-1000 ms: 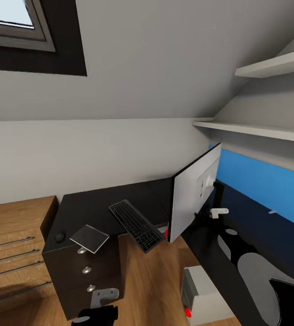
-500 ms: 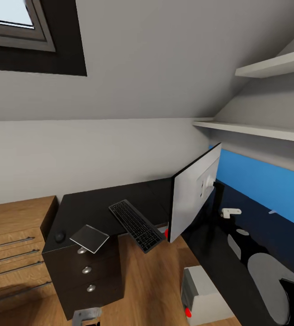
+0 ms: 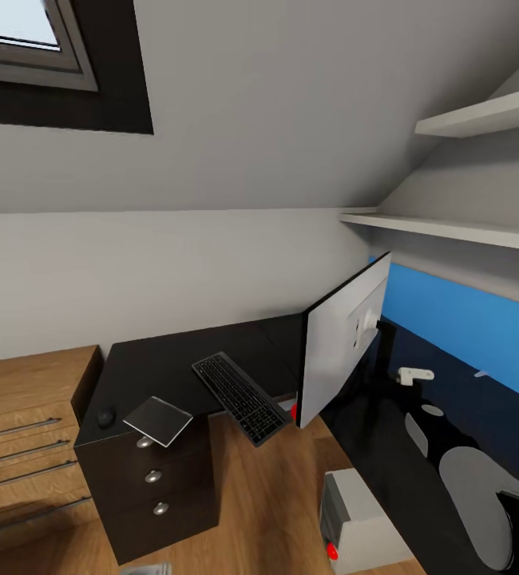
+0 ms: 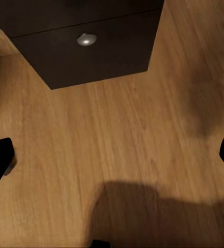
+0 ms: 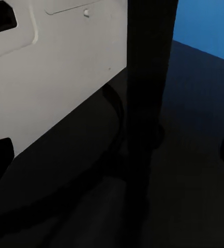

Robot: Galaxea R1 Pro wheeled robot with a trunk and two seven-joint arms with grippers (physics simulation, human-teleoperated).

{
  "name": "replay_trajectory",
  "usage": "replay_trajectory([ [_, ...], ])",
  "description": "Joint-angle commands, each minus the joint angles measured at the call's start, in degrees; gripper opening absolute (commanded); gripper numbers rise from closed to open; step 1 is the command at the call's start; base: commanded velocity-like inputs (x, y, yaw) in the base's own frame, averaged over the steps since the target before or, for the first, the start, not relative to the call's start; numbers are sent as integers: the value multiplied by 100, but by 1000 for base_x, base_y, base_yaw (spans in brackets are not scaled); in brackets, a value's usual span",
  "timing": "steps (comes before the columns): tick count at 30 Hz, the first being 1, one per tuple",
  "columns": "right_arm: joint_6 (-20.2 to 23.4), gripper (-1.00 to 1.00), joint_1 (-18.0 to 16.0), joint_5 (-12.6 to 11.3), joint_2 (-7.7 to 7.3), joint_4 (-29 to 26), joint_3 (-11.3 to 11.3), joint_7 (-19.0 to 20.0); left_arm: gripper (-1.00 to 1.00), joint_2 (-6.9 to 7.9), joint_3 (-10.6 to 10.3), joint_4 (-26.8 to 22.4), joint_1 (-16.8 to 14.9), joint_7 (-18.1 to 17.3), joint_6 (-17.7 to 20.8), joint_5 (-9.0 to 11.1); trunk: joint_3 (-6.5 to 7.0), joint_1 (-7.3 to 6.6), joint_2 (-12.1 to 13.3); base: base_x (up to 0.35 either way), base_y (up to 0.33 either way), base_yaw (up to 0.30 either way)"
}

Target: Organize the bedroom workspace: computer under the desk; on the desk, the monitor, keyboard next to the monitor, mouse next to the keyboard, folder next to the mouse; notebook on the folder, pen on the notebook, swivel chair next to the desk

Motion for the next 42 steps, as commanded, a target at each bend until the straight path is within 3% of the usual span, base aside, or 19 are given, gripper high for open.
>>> replay_trajectory([
  [1, -52, 100, -5, 56, 2, 7, -48, 29, 100, 8, -32, -9, -1, 37, 13, 60, -6, 1, -4, 0, 0, 0],
  [10, -398, 100, -5, 58, 12, 22, -44, -50, 100, 7, -146, 3, 3, -104, 26, 63, -6, 1, -4, 0, 0, 0],
  [42, -451, 100, -5, 70, 43, 33, -34, -44, 100, -12, -203, 150, 3, -127, 31, 53, -6, 1, -4, 0, -37, 0],
])
